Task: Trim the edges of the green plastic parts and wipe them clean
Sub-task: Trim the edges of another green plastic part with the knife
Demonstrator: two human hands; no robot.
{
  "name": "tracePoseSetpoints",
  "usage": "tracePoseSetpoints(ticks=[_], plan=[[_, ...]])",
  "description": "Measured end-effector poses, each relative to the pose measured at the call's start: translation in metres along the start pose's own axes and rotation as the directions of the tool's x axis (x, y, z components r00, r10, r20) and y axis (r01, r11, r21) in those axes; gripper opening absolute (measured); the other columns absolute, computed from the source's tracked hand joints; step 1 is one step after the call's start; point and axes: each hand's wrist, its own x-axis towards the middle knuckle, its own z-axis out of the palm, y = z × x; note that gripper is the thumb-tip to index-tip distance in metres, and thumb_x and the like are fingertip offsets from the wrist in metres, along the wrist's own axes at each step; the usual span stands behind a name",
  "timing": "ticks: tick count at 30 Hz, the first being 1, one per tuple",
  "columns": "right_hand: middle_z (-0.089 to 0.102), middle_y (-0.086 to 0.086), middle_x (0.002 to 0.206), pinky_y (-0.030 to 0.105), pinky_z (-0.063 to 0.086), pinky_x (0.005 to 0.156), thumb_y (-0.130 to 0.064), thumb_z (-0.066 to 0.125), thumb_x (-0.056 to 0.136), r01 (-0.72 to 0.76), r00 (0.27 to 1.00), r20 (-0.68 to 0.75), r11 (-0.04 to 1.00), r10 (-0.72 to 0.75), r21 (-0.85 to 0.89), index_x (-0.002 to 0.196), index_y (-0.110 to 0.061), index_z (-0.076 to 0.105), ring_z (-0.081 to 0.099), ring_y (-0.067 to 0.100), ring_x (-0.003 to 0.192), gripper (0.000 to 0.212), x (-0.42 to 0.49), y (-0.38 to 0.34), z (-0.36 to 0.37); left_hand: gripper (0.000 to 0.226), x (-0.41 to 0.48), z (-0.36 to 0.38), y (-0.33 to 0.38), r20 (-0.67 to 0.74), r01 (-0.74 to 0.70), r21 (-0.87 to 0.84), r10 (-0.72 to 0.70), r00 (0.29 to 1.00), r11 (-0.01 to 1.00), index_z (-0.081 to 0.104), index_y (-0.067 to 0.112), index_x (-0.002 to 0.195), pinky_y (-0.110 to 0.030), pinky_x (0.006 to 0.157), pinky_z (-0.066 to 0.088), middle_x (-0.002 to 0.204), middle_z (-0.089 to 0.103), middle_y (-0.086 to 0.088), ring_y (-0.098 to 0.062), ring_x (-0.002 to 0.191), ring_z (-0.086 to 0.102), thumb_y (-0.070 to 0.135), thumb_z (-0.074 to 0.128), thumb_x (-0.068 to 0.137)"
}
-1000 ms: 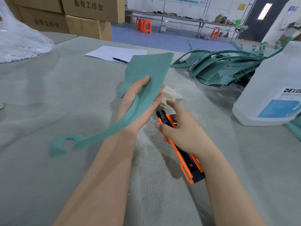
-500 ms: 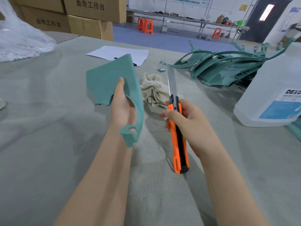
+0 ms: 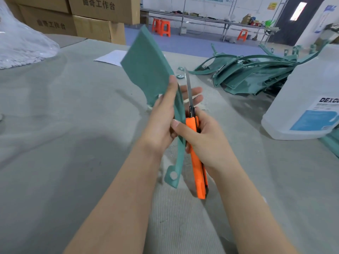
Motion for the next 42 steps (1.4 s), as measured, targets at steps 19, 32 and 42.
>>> tracePoseSetpoints(ticks=[19, 32, 42], plan=[[0.058, 0.01, 0.06, 0.038, 0.044, 0.055, -0.053, 0.04, 0.098, 0.047, 0.935, -0.271, 0.835, -0.23, -0.547, 0.068, -0.011, 0.052, 0.053, 0.025, 0.056, 0.052, 0.01, 0.012, -0.019, 0.044, -0.001, -0.004, 0.003, 0.067, 0.174, 0.062, -0.178, 0.982, 0.983, 0.03, 0.02, 0.066, -0.019, 0.042, 0.016, 0.045, 0.029, 0.004, -0.007, 0.039, 0.022, 0.041, 0.031, 0.104], [0.058, 0.014, 0.061, 0.041, 0.045, 0.056, -0.051, 0.041, 0.097, 0.075, 0.947, -0.218, 0.824, -0.235, -0.561, 0.069, -0.006, 0.052, 0.053, 0.03, 0.058, 0.054, 0.011, 0.017, -0.021, 0.044, 0.0, -0.009, 0.003, 0.193, 0.306, 0.043, -0.309, 0.931, 0.951, 0.035, 0.02, 0.065, -0.014, 0.034, 0.02, 0.046, 0.031, 0.005, -0.003, 0.032, 0.025, 0.044, 0.035, 0.102], [0.055, 0.004, 0.058, 0.037, 0.041, 0.055, -0.051, 0.043, 0.097, 0.204, 0.964, -0.025, 0.801, -0.264, -0.563, 0.065, -0.018, 0.052, 0.05, 0.019, 0.052, 0.047, 0.007, 0.019, -0.005, 0.041, 0.003, -0.016, 0.0, 0.061, 0.199, -0.16, -0.191, 0.98, 0.967, 0.043, 0.015, 0.065, -0.014, 0.037, 0.036, 0.045, 0.041, 0.005, -0.007, 0.036, 0.039, 0.036, 0.042, 0.101]])
